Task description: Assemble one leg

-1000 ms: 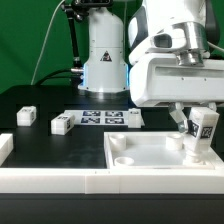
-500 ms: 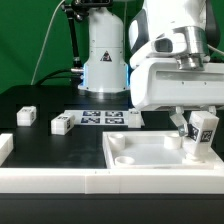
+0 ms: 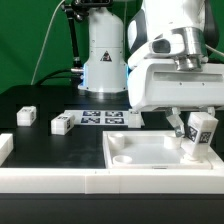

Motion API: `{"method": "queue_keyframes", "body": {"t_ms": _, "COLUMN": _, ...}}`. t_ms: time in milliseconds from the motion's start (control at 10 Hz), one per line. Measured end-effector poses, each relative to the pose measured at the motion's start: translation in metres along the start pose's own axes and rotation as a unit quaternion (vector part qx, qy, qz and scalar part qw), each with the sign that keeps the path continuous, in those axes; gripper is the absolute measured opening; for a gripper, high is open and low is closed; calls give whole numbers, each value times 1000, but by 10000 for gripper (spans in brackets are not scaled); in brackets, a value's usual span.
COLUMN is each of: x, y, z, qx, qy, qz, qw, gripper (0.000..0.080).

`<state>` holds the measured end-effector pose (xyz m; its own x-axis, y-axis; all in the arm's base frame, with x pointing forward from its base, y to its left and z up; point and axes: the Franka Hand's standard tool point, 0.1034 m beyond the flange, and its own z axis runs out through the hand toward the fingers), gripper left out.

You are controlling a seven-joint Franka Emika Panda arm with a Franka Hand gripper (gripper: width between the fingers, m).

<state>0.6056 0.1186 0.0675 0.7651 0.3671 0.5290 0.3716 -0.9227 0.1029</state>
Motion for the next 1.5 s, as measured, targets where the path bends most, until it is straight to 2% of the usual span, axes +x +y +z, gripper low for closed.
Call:
{"method": "queue_keyframes", "body": {"t_ms": 100, "x": 0, "y": 0, "z": 0, "qx": 0, "qy": 0, "qz": 0, "qw": 1000, "gripper": 472}}
{"method": "queue_keyframes", "body": {"t_ms": 200, "x": 0, "y": 0, "z": 0, "qx": 0, "qy": 0, "qz": 0, "qw": 1000, "gripper": 589}}
{"method": "queue_keyframes", "body": {"t_ms": 300, "x": 0, "y": 0, "z": 0, "qx": 0, "qy": 0, "qz": 0, "qw": 1000, "gripper": 630}}
{"method": "queue_keyframes", "body": {"t_ms": 800, "x": 1, "y": 0, "z": -1, "qx": 0, "qy": 0, "qz": 0, "qw": 1000, "gripper": 649}}
{"method": "queue_keyframes", "body": {"t_ms": 1100, "x": 19, "y": 7, "z": -18, "qx": -2, "qy": 1, "qz": -3, "qw": 1000, "gripper": 649}}
{"method": "queue_keyframes", "body": {"t_ms": 1400, "x": 17, "y": 4, "z": -18, "qx": 4, "qy": -22, "qz": -4, "qw": 1000, "gripper": 649}}
{"method": "queue_keyframes", "body": {"t_ms": 1500, "x": 13, "y": -1, "z": -16, "qx": 16, "qy": -64, "qz": -5, "qw": 998, "gripper": 649}}
